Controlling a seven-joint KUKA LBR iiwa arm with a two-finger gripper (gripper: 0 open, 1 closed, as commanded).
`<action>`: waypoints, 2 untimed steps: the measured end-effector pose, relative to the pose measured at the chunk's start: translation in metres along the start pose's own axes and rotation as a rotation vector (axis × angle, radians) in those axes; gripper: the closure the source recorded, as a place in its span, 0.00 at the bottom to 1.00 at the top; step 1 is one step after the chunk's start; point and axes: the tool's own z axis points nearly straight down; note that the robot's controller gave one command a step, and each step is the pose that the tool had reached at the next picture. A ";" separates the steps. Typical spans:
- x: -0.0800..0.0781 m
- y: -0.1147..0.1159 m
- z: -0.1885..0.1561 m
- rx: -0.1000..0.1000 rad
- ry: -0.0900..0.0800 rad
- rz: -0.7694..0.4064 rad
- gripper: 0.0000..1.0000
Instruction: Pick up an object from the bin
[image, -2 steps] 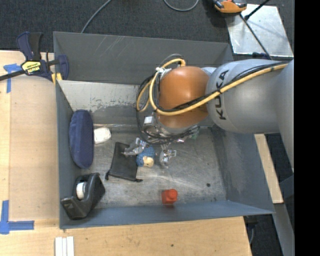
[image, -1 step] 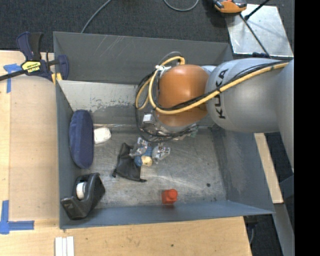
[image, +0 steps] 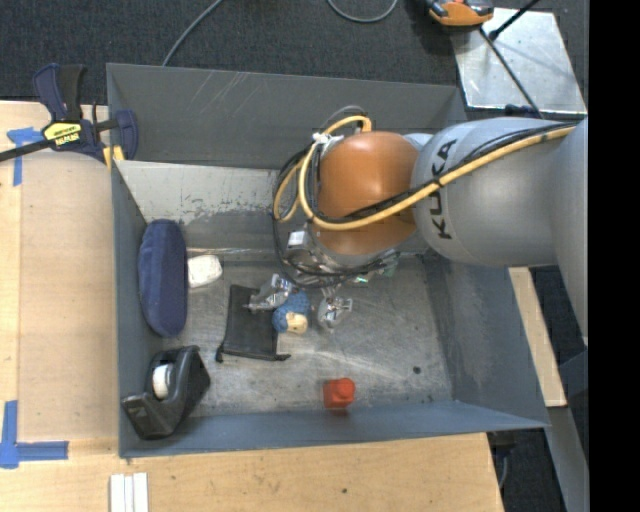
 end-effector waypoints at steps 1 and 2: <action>-0.004 -0.001 -0.003 0.005 -0.009 0.001 1.00; -0.036 -0.004 -0.129 0.001 -0.001 -0.008 1.00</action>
Offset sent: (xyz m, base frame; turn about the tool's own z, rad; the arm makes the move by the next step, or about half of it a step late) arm 0.0000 0.0000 0.0000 0.0000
